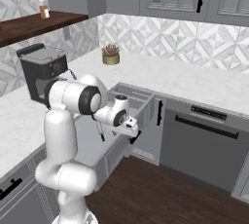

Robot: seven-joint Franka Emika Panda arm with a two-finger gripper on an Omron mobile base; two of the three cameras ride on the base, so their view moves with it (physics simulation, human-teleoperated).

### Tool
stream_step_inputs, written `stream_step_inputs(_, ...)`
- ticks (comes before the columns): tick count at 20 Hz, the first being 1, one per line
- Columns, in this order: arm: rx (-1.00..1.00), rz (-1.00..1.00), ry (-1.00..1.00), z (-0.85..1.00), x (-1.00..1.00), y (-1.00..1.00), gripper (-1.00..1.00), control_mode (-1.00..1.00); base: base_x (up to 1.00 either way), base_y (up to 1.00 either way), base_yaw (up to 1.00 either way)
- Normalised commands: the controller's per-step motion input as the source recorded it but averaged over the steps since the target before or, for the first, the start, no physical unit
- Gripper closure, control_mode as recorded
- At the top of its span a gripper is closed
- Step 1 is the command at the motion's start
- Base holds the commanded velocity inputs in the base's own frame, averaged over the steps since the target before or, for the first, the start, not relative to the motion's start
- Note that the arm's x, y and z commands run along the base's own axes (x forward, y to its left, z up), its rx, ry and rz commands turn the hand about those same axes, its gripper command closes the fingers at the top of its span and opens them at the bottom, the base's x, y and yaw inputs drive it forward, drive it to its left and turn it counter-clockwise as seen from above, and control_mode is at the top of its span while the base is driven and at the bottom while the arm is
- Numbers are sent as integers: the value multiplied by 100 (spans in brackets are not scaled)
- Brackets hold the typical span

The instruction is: Pick the rolling pin from the drawer and place it on the counter.

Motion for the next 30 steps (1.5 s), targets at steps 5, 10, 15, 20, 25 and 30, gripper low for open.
stream_step_inputs(5,4,-2,2,-10,-1,-100,-100,-100,0,0,0)
stream_step_inputs(10,-6,0,14,0,0,-100,-100,-100,0,0,0)
stream_step_inputs(15,-15,1,10,23,-4,-96,-100,-100,0,0,0)
stream_step_inputs(20,-20,20,0,100,0,11,-100,-100,0,0,0)
stream_step_inputs(25,-8,15,-10,32,43,97,-100,-100,0,0,0)
stream_step_inputs(30,4,29,-7,5,35,100,-100,-100,0,0,0)
